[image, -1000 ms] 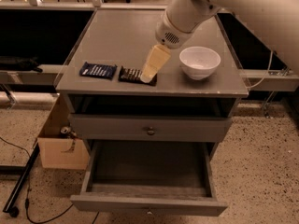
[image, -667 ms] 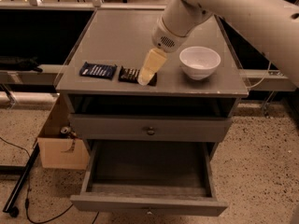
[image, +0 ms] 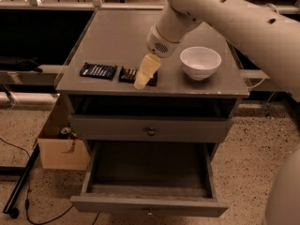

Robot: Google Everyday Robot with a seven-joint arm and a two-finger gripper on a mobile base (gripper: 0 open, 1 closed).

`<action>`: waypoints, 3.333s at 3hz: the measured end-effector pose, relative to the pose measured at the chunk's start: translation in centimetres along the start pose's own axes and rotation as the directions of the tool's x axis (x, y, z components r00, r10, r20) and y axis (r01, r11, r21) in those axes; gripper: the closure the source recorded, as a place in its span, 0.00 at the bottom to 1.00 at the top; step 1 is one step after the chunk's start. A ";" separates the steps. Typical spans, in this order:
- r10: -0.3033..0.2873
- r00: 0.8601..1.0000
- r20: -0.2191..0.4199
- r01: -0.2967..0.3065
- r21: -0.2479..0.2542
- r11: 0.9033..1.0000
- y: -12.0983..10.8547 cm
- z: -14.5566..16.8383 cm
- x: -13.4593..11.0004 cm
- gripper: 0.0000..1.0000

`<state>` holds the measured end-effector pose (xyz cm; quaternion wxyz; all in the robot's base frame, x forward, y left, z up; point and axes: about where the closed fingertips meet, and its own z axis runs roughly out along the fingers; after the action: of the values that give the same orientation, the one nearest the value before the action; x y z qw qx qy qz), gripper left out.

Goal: Place rxbar chocolate into middle drawer

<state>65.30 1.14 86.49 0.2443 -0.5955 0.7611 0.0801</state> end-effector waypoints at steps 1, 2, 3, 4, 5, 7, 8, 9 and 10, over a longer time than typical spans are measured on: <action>0.003 1.000 0.001 -0.003 -0.023 1.000 0.0 1.9 -0.7 0.00; 0.013 1.000 -0.011 -0.013 -0.053 0.998 -0.3 4.6 -0.7 0.00; 0.013 1.000 -0.011 -0.013 -0.053 0.998 -0.3 4.6 -0.7 0.00; 0.013 1.000 -0.011 -0.013 -0.053 0.998 -0.3 4.6 -0.7 0.27; 0.013 1.000 -0.011 -0.013 -0.054 0.998 -0.3 4.6 -0.7 0.50; 0.013 1.000 -0.011 -0.013 -0.054 0.998 -0.3 4.6 -0.7 0.97; 0.013 1.000 -0.011 -0.013 -0.054 0.998 -0.3 4.6 -0.7 1.00; 0.013 1.000 -0.012 -0.013 -0.054 0.998 -0.3 4.6 -0.7 1.00; 0.015 0.999 -0.039 -0.017 -0.051 0.999 -0.4 3.7 -0.4 1.00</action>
Offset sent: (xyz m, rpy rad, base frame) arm 0.0195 0.0318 -0.0380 0.0080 0.0589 0.0168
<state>66.82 2.92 83.51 0.2134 -0.5971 0.7680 0.0899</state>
